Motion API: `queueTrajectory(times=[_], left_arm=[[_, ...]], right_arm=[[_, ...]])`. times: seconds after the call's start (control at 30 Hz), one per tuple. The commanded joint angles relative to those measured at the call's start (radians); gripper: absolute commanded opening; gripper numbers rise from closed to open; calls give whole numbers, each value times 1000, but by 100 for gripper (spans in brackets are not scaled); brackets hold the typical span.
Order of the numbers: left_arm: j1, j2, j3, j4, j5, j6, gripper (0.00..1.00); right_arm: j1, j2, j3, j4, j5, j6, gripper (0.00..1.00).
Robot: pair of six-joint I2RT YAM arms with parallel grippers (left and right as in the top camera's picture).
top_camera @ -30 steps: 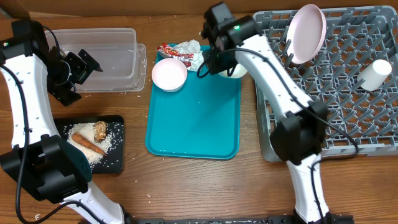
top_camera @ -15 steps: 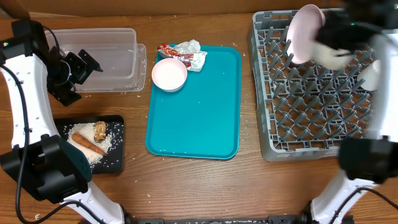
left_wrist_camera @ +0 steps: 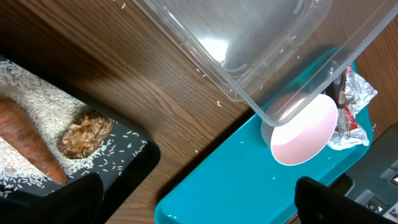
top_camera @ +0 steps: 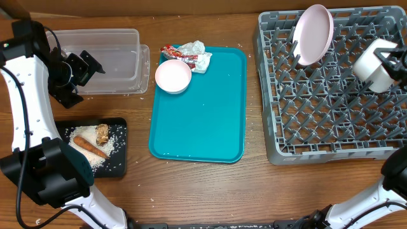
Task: Sort waste into correct bins and load items into the dishwasher
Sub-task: 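Grasp the white bowl rim and place it in the dish rack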
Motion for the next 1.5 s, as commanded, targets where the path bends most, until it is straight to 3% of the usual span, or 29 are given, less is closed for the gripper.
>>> queueTrajectory(times=[0.0, 0.3, 0.43, 0.6, 0.9, 1.23, 1.47], left_arm=[[-13, -33, 20, 1, -3, 2, 100], [-13, -33, 20, 1, -3, 2, 100], [-13, -33, 20, 1, -3, 2, 100], [-13, -33, 20, 1, -3, 2, 100], [-13, -33, 20, 1, -3, 2, 100], [-13, -33, 20, 1, -3, 2, 100], [-13, -33, 20, 1, -3, 2, 100]], right_arm=[[39, -9, -79, 93, -158, -11, 5], [71, 12, -128, 176, 1, 117, 8], [74, 15, -128, 229, 203, 285, 7], [71, 15, -128, 248, 156, 296, 5], [106, 19, -128, 437, 109, 380, 5], [138, 54, -128, 458, 286, 523, 5], [131, 73, -128, 459, 291, 522, 5]])
